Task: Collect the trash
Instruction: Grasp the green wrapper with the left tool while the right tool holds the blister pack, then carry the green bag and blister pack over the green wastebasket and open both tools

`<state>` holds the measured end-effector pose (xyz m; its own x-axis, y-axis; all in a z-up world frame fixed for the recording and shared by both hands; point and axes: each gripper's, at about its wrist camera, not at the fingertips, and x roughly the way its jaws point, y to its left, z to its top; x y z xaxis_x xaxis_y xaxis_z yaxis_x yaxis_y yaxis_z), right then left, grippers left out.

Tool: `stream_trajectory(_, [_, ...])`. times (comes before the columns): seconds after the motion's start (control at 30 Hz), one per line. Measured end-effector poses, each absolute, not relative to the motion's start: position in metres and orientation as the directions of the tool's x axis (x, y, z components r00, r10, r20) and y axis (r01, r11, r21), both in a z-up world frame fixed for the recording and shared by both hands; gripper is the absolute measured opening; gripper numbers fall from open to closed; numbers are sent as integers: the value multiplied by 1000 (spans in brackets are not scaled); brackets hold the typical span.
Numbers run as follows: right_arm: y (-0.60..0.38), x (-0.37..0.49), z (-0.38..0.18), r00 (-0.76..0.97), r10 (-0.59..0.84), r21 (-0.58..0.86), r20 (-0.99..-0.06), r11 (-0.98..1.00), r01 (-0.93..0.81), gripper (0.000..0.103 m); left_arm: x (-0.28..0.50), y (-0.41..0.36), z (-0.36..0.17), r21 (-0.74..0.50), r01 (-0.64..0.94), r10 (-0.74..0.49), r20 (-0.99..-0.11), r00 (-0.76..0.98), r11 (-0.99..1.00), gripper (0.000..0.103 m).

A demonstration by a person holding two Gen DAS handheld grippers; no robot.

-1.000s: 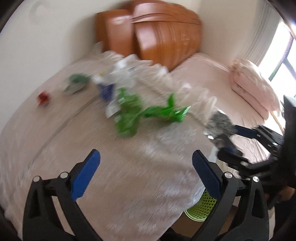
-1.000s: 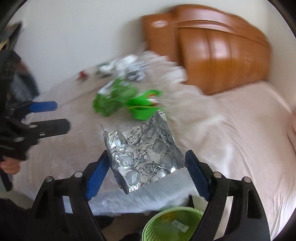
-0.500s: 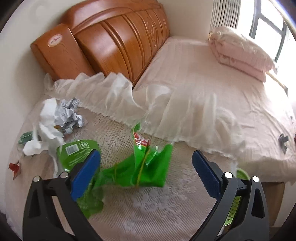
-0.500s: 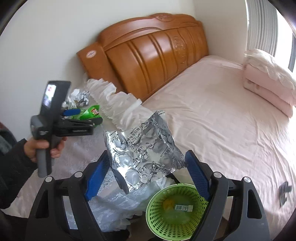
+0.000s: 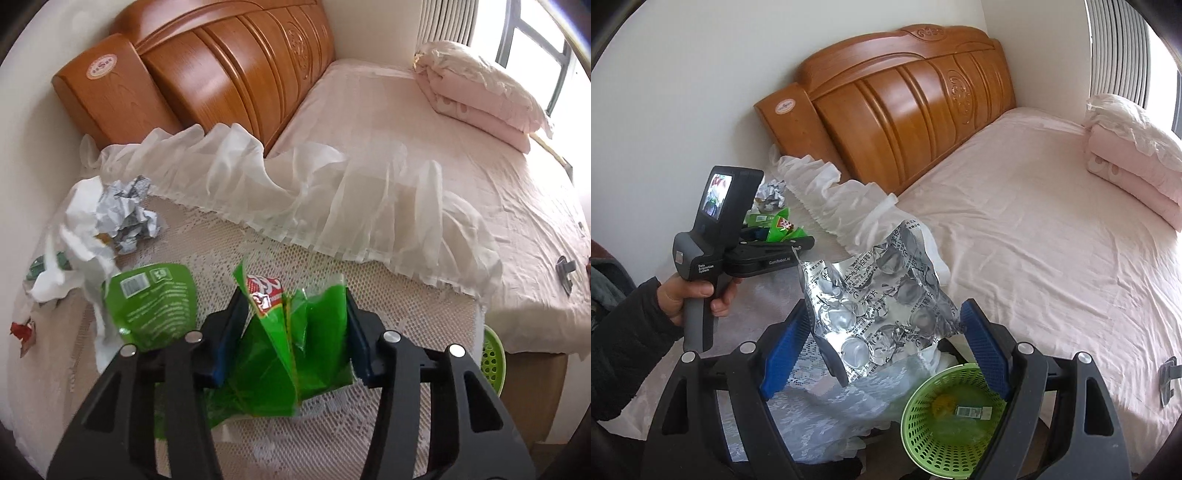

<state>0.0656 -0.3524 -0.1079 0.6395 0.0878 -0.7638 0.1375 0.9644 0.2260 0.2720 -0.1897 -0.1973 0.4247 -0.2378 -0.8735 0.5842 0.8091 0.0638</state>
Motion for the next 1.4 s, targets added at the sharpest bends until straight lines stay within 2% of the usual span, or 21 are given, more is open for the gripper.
stream_trajectory(0.67, [-286,43,-98,627,147,238,-765,969,63,82,140,-102,-108,-79,427,-288,-844,452,901,45])
stream_trajectory(1.0, [-273,11,-97,624,144,240,-768,968,73,82,93,-102,-108,-84,488,-319,-849,422,869,45])
stream_trajectory(1.4, [-304,-32,-92,650,49,226,-758,955,191,82,66,-141,-103,-92,605,-382,-846,371,791,45])
